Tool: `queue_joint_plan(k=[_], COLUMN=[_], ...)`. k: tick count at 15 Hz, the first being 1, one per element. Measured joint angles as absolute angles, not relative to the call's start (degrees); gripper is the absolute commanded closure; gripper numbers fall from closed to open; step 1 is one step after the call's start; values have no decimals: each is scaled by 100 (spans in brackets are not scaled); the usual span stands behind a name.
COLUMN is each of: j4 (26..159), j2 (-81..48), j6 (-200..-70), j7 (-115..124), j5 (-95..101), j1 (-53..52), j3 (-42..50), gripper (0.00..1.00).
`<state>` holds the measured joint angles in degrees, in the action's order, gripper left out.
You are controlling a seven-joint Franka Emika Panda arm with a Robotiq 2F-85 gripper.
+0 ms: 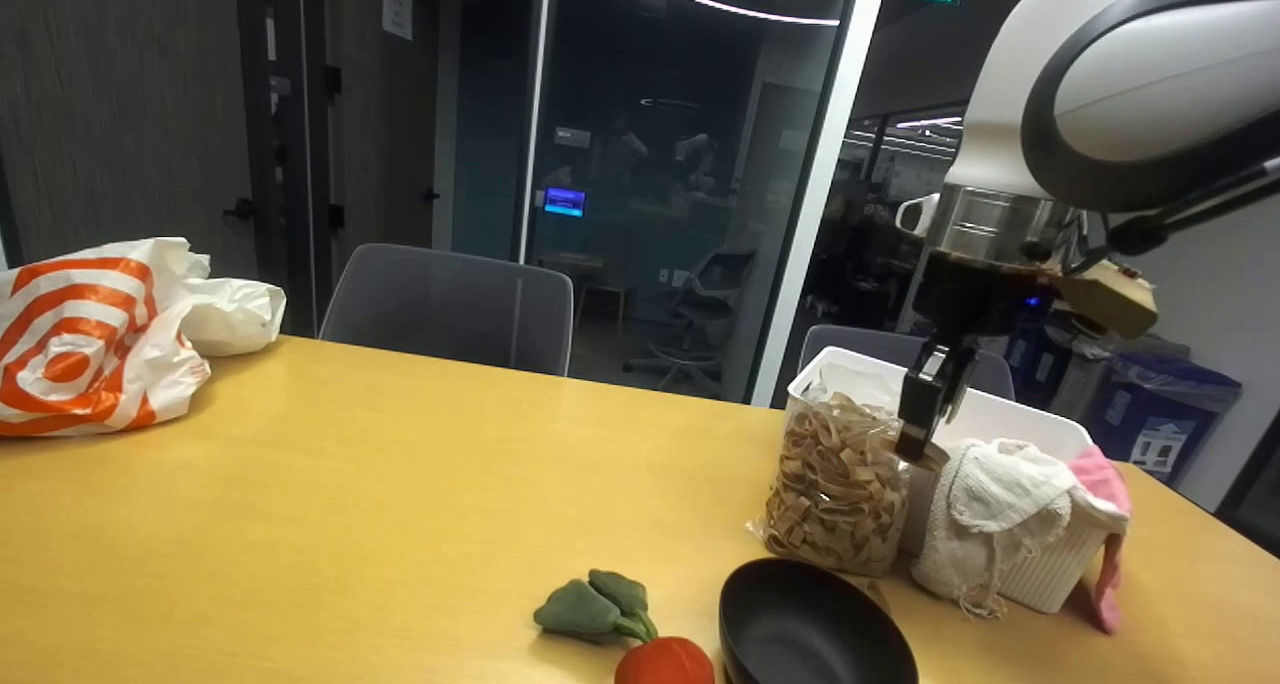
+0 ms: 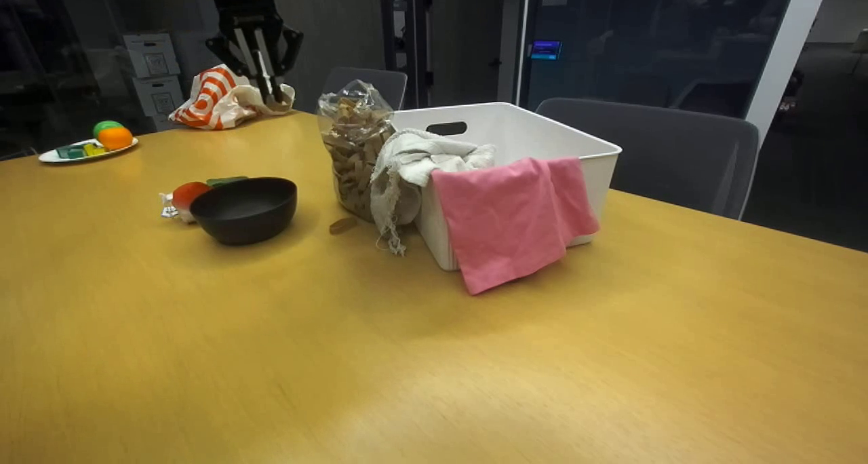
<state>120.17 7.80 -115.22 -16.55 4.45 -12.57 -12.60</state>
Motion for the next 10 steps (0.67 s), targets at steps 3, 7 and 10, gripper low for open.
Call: queue_joint_plan(k=[3,7,10], j4=[11688,11204,10907], j2=[661,290,-42], j6=[-11523,-11523,-11524], j7=[-1329,-918,-796], j5=[1213,2132,2493], j1=[-1257,-1258,-1271], j3=[-1288,-1328,-1336], gripper=[83,83,83])
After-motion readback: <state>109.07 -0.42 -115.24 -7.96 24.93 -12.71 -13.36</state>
